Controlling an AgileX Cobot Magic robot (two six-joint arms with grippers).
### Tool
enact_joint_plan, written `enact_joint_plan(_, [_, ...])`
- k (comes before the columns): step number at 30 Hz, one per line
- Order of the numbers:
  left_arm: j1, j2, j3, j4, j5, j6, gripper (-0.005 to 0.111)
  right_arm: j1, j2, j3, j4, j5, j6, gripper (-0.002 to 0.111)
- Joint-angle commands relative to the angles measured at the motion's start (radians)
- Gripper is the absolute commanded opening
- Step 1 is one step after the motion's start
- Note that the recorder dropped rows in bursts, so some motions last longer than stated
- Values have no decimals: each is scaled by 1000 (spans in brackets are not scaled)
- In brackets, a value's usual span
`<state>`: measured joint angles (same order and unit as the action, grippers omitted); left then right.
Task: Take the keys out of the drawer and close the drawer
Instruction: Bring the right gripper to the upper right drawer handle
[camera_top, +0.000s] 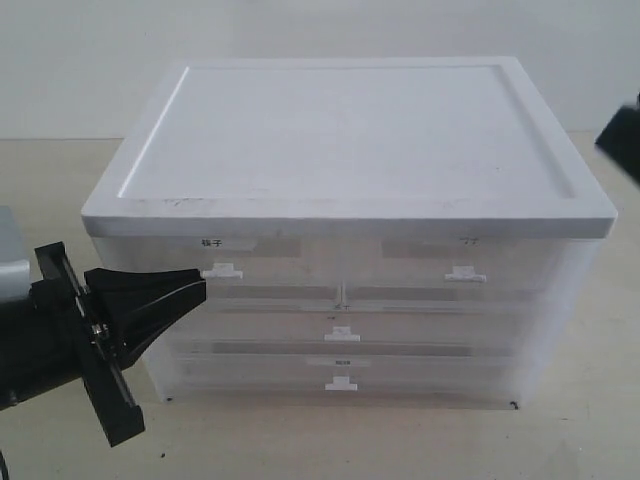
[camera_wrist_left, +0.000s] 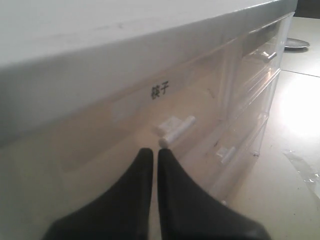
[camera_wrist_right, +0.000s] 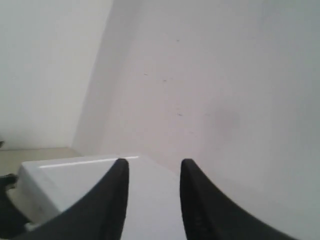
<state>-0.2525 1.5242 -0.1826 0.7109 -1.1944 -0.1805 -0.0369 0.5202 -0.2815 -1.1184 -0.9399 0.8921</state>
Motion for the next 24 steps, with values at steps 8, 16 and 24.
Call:
enact_joint_plan(8, [-4, 3, -11, -3, -27, 3, 5, -1, 101, -381, -626, 802, 550, 32])
enact_joint_plan(16, [-4, 3, -11, 16, -27, 1, 5, -1, 421, -335, -626, 1031, 598, 32])
enact_joint_plan(24, [-4, 3, -11, 16, -27, -2, 5, -1, 642, -489, 478, 1388, -357, 27])
